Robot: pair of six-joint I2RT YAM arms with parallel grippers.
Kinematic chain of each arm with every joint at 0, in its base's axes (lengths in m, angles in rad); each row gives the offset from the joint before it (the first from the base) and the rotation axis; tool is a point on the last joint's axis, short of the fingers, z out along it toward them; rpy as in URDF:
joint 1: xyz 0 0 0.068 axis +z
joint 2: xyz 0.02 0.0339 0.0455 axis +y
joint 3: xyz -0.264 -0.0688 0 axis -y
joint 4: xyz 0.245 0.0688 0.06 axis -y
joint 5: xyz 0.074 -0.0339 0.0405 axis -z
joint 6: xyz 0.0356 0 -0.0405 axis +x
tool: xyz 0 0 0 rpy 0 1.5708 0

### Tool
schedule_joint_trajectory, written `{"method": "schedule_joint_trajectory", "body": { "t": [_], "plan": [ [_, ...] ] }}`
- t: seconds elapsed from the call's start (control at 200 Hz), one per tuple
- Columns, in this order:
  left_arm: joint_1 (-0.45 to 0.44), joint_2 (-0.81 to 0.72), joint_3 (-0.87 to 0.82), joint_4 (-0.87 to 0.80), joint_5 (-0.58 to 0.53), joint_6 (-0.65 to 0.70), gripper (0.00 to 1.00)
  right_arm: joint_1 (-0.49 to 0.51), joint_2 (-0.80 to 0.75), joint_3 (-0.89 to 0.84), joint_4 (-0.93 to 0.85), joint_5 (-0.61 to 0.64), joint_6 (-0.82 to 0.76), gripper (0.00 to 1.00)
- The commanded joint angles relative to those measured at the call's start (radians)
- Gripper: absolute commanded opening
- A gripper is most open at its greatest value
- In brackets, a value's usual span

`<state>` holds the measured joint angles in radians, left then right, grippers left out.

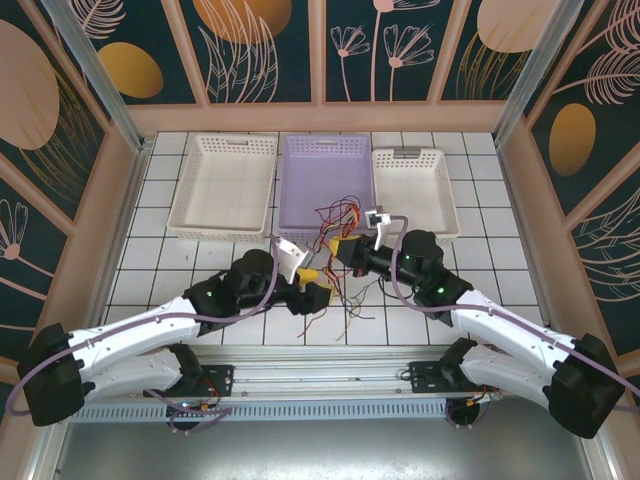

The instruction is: Untangle the cables

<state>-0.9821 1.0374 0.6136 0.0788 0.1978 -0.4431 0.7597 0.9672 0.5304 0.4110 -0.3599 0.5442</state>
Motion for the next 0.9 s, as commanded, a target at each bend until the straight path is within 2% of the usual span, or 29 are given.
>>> {"method": "schedule_joint_trajectory", "body": {
  "t": [0.0,0.06,0.295,0.515,0.621,0.896],
  "plan": [
    [-0.006,0.003,0.045,-0.067,-0.133,0.032,0.68,0.004,0.005,0.043,0.012,-0.064,-0.024,0.0],
    [-0.006,0.0,0.05,-0.07,-0.18,0.031,0.67,0.007,0.007,0.046,-0.004,-0.061,-0.031,0.0],
    [-0.005,0.004,0.061,-0.046,-0.214,0.026,0.61,0.018,0.01,0.049,-0.006,-0.071,-0.03,0.0],
    [-0.006,0.024,0.046,0.012,-0.154,0.016,0.63,0.023,0.026,0.047,0.015,-0.088,-0.016,0.0],
    [-0.006,0.029,0.032,0.046,-0.122,0.011,0.61,0.025,0.033,0.045,0.02,-0.09,-0.013,0.0],
    [-0.006,0.034,0.004,0.092,-0.091,-0.002,0.12,0.025,0.038,0.045,0.028,-0.097,-0.003,0.0]
  ]
}}
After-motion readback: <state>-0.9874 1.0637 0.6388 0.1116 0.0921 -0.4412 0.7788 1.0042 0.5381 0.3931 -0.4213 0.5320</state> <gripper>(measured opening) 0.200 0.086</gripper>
